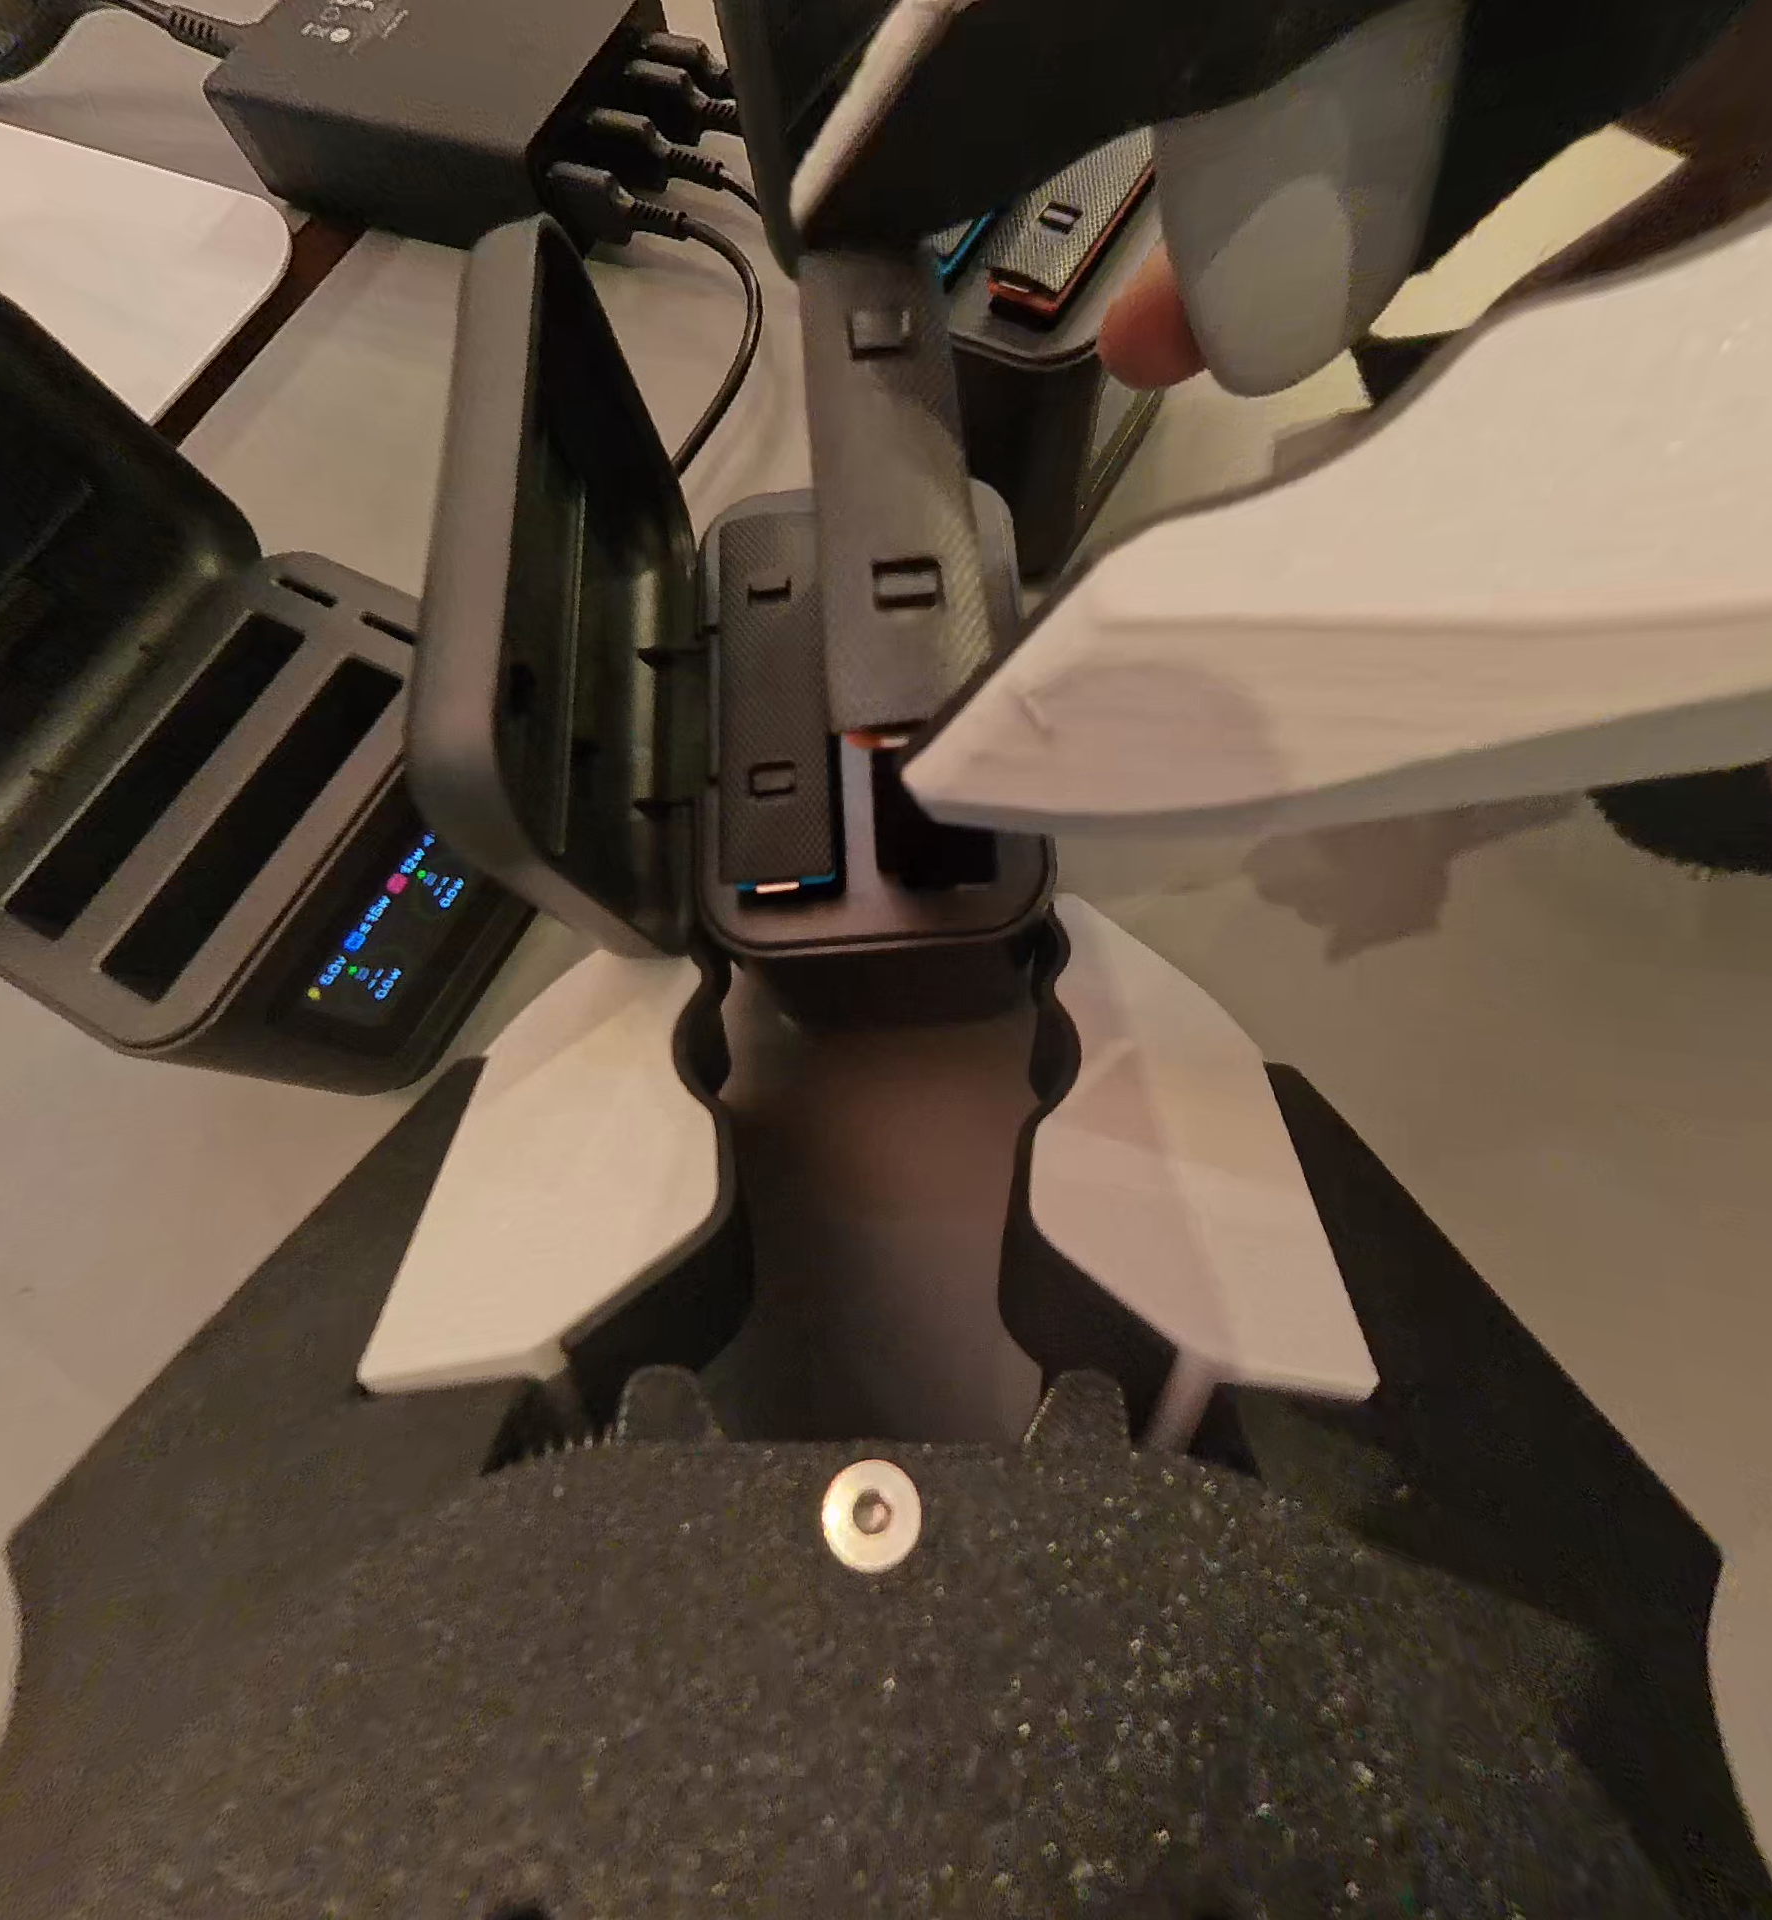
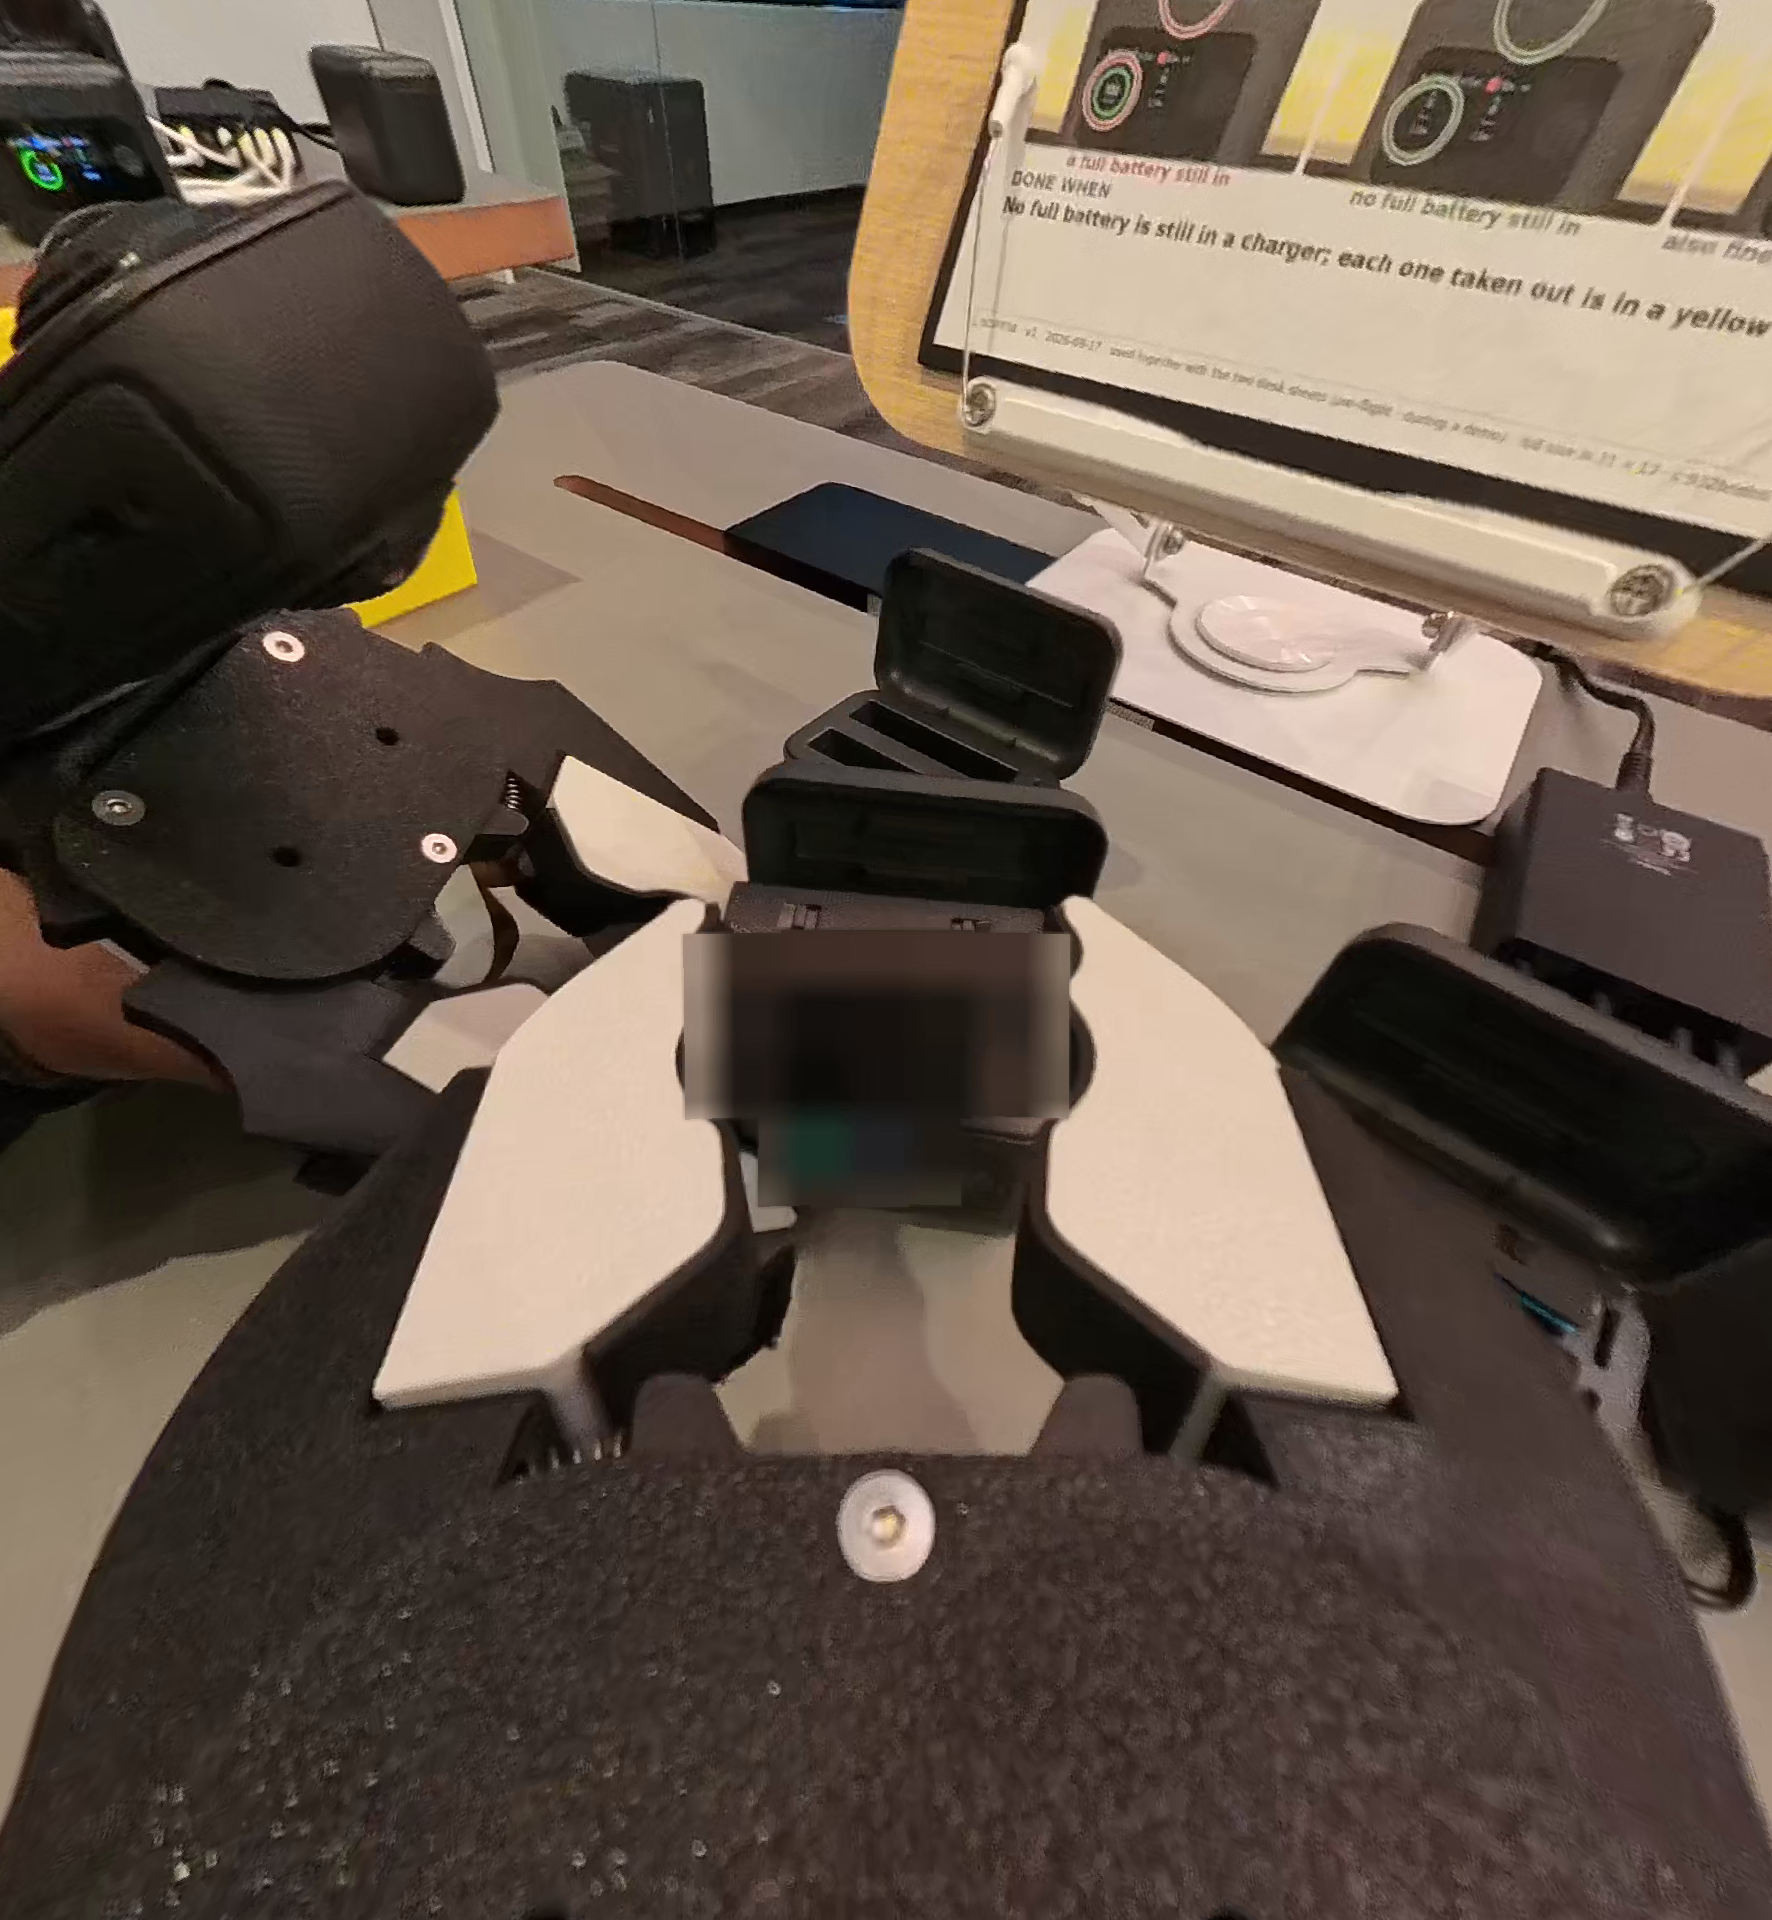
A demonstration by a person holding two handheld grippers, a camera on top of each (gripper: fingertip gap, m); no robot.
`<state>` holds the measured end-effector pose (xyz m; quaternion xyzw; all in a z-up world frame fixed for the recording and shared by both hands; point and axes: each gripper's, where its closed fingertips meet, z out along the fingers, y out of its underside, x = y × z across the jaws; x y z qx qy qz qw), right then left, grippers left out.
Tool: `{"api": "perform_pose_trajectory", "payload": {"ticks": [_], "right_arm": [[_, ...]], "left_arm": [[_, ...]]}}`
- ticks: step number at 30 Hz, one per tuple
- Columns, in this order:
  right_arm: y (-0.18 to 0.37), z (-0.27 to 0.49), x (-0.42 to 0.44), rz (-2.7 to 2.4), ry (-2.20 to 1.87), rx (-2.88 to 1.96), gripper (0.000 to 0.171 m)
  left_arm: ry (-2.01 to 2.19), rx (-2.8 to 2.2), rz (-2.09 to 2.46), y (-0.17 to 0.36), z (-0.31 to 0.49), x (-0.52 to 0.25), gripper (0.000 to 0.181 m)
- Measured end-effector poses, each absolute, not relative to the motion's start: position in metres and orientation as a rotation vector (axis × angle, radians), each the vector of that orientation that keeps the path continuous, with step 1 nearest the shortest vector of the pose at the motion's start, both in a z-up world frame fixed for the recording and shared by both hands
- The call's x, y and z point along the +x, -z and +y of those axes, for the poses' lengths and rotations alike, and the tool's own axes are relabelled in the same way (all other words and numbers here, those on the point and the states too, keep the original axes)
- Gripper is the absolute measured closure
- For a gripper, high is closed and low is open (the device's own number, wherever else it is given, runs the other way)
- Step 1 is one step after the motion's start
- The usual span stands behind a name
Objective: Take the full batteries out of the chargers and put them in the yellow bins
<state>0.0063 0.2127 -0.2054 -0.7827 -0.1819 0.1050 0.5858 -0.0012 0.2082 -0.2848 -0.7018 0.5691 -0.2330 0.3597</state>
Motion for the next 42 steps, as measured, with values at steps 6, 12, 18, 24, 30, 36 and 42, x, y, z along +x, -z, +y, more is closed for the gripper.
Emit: {"api": "perform_pose_trajectory", "payload": {"ticks": [6,12,18,24,30,36,42], "right_arm": [[0.206,0.213,0.008,-0.418,-0.24,-1.834,0.113],[0.211,0.204,0.008,-0.428,-0.233,-1.885,0.113],[0.218,0.208,0.009,-0.43,-0.221,-1.905,0.113],[0.233,0.213,0.007,-0.453,-0.212,-1.954,0.112],[0.232,0.216,0.006,-0.471,-0.195,-1.94,0.108],[0.229,0.227,0.005,-0.449,-0.213,-1.955,0.101],[0.238,0.234,0.005,-0.457,-0.186,-1.991,0.1]], "left_arm": [[0.6,-1.809,1.467,0.285,0.208,-0.001,0.125],[0.602,-1.807,1.468,0.285,0.208,-0.002,0.125],[0.608,-1.804,1.468,0.285,0.208,-0.002,0.125],[0.604,-1.807,1.468,0.285,0.208,-0.002,0.125],[0.6,-1.808,1.467,0.285,0.209,-0.002,0.125],[0.598,-1.809,1.467,0.285,0.209,-0.002,0.125],[0.595,-1.808,1.468,0.285,0.209,-0.002,0.125]]}}
